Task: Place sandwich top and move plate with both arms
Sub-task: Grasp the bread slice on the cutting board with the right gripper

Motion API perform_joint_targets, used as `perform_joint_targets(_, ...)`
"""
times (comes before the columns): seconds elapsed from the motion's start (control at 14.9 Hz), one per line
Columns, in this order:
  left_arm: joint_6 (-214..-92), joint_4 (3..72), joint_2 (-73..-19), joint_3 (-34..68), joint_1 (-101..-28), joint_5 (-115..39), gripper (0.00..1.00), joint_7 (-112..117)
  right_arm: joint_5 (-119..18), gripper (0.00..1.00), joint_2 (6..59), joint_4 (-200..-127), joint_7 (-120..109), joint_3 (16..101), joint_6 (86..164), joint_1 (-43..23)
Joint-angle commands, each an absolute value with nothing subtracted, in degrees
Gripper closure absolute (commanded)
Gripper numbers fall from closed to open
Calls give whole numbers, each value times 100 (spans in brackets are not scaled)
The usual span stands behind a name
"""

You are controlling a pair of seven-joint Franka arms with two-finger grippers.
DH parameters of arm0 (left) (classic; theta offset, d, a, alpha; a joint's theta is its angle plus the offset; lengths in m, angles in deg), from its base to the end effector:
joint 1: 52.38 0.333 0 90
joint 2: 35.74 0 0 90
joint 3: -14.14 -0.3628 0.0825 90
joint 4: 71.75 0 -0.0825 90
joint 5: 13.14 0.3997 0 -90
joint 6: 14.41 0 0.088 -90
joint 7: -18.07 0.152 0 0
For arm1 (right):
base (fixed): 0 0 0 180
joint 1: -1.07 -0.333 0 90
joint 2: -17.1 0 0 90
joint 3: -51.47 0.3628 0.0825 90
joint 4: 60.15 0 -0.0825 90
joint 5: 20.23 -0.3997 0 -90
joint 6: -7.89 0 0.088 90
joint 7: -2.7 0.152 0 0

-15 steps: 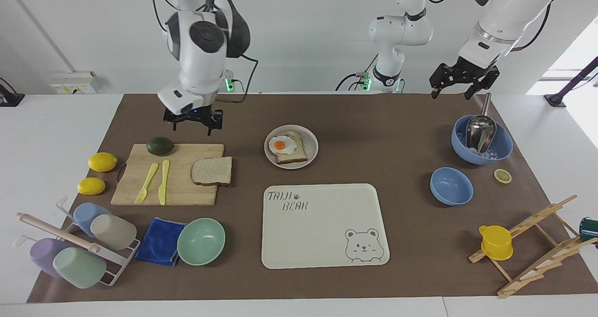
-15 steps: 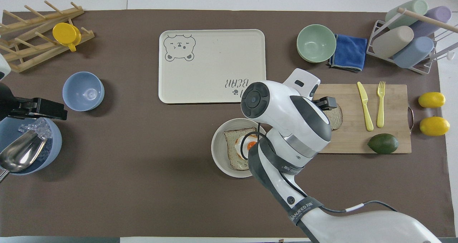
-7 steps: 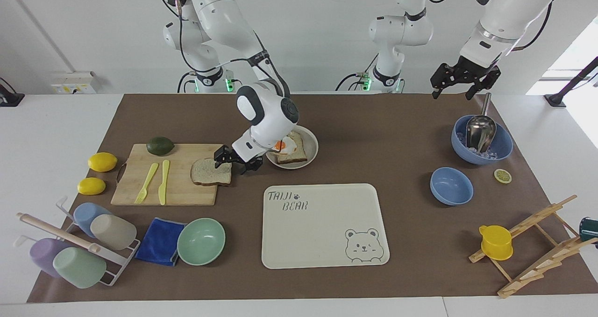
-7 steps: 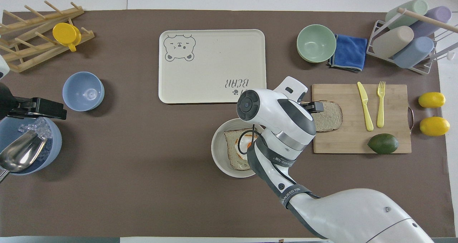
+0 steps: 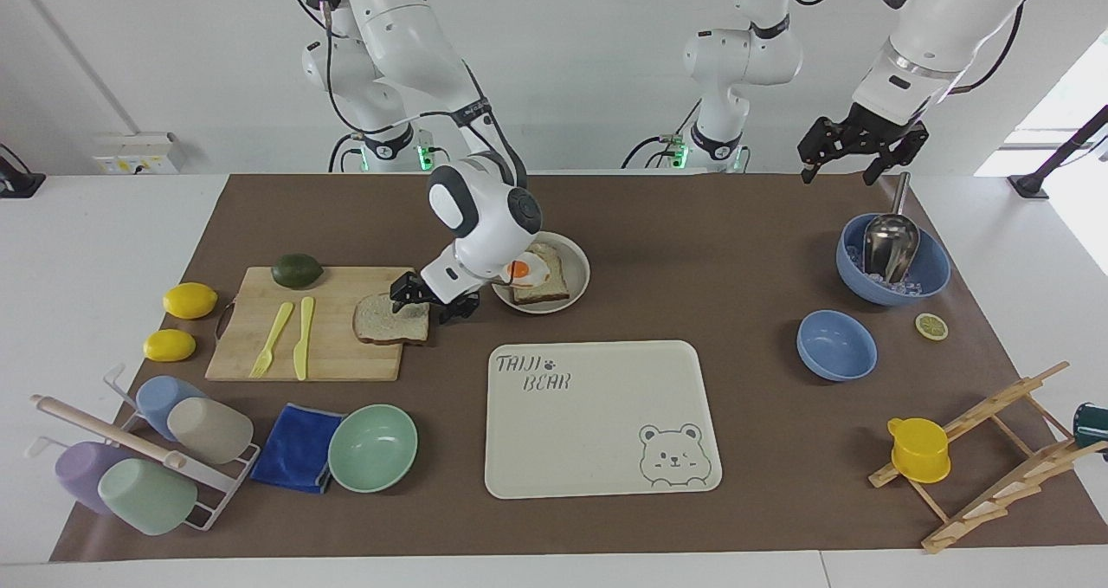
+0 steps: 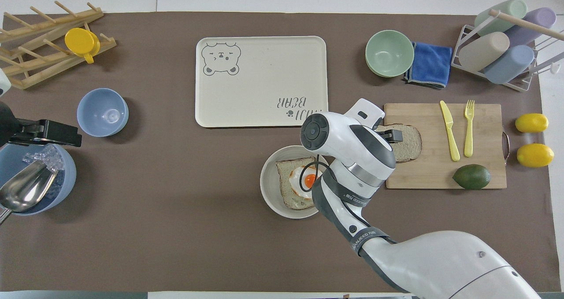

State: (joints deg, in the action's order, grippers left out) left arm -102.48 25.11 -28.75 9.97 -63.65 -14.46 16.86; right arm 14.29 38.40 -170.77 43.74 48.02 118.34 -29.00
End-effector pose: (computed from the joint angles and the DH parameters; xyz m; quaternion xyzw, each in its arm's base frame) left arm 0.5164 -0.0655 0.6318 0.9984 -0.0519 -0.0170 0.0147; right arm 0.5650 0.2138 0.2781 0.9470 0.0349 -0.0012 0.3192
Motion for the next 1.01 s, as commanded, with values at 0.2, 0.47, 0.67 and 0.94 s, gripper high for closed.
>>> perform_joint_targets(0.2,-10282,2484,-2800,1028,-6319,-1437,0,1684,1370,24,3617,-17414,4419,4857,11986,-2785)
perform_joint_targets(0.47,-10274,2484,-2800,1028,-6319,-1437,0,1684,1370,46,3582,-17484,4427,4857,11986,-2802)
perform_joint_targets(0.67,-10274,2484,-2800,1028,-6319,-1437,0,1684,1370,79,3573,-17537,4445,4857,11977,-2829)
perform_joint_targets(0.94,-10274,2484,-2791,1028,-6319,-1437,0,1684,1344,100,3599,-17310,4375,4857,11785,-2829)
